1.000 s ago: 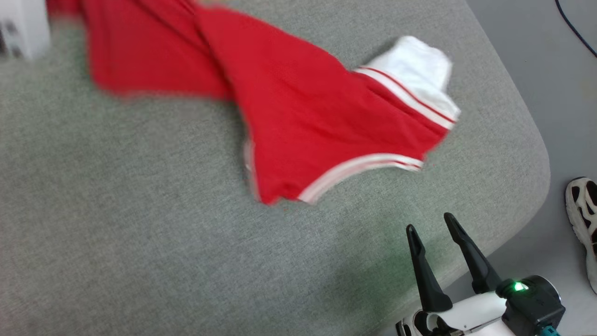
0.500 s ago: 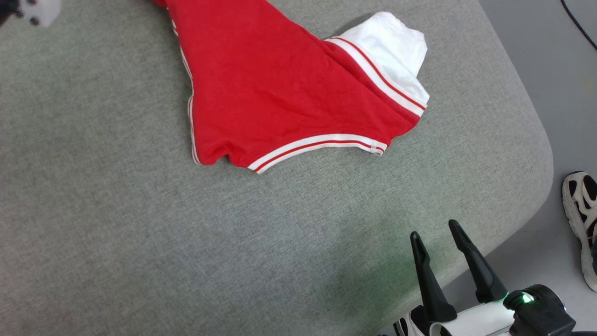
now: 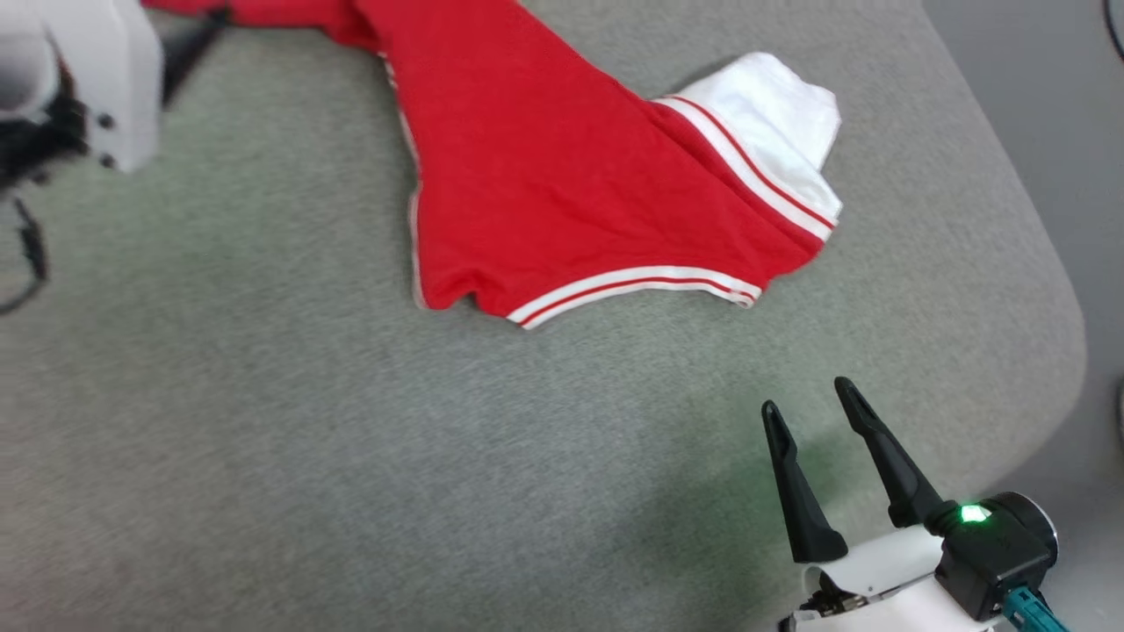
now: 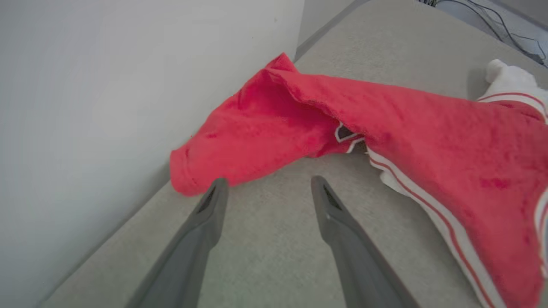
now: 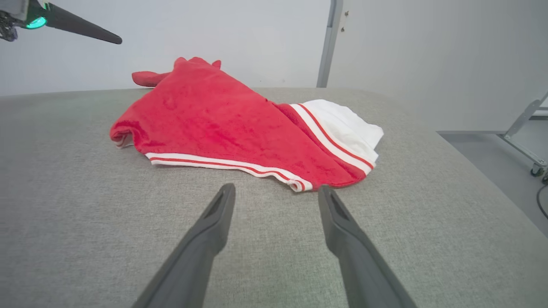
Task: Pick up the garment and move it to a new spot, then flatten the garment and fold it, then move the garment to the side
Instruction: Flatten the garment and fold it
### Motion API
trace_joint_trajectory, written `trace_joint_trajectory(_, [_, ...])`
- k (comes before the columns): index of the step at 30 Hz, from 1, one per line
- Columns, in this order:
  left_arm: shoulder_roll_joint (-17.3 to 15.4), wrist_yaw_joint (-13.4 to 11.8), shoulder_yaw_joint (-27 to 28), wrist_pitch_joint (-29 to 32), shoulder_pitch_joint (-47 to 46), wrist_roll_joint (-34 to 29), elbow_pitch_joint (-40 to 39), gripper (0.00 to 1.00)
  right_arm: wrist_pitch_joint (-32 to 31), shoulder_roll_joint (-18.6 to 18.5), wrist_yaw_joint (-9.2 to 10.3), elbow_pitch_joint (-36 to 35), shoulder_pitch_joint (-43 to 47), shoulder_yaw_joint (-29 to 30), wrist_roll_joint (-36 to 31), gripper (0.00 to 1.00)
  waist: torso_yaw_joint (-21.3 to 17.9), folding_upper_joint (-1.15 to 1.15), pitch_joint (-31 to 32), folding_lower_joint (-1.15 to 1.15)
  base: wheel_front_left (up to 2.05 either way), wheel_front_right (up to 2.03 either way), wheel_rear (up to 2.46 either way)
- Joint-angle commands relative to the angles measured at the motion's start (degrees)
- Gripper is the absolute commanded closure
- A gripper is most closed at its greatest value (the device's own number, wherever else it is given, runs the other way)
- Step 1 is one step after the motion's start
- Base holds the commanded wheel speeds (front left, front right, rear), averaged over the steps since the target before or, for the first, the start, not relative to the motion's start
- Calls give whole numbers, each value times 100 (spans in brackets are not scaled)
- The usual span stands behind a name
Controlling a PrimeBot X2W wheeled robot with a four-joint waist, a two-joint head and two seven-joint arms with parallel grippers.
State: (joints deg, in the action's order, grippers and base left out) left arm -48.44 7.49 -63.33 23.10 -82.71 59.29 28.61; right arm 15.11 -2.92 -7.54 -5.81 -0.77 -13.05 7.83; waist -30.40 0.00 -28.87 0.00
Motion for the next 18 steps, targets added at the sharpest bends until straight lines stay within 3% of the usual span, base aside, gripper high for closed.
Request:
trace_joint_trajectory(1, [63, -4, -28, 287, 142, 407, -194, 0, -21, 2, 10, 44, -82, 65, -42, 0, 382, 0, 348, 0, 0, 0, 0])
trace_joint_trajectory(7, [193, -10, -141, 1776, 654, 2058, -1233, 0, -78, 4, 10, 90, -128, 103, -48, 0, 455, 0, 469, 0, 0, 0, 0])
trace_joint_trajectory(11, [366, -416, -153, 2058, 1014, 2671, -1984, 0, -52, 4, 10, 118, -25, 132, 77, 0, 348, 0, 447, 0, 0, 0, 0])
trace_joint_trajectory(15, [348, -873, -244, 1967, 1194, 2579, -2387, 0, -16, 8, 10, 120, 31, 3, 171, 0, 120, 0, 331, 0, 0, 0, 0])
trace_joint_trajectory(18, [212, -1043, -403, 1866, 1280, 2234, -2385, 0, 2, 8, 10, 115, 94, -93, 249, 0, -70, 0, 244, 0, 0, 0, 0])
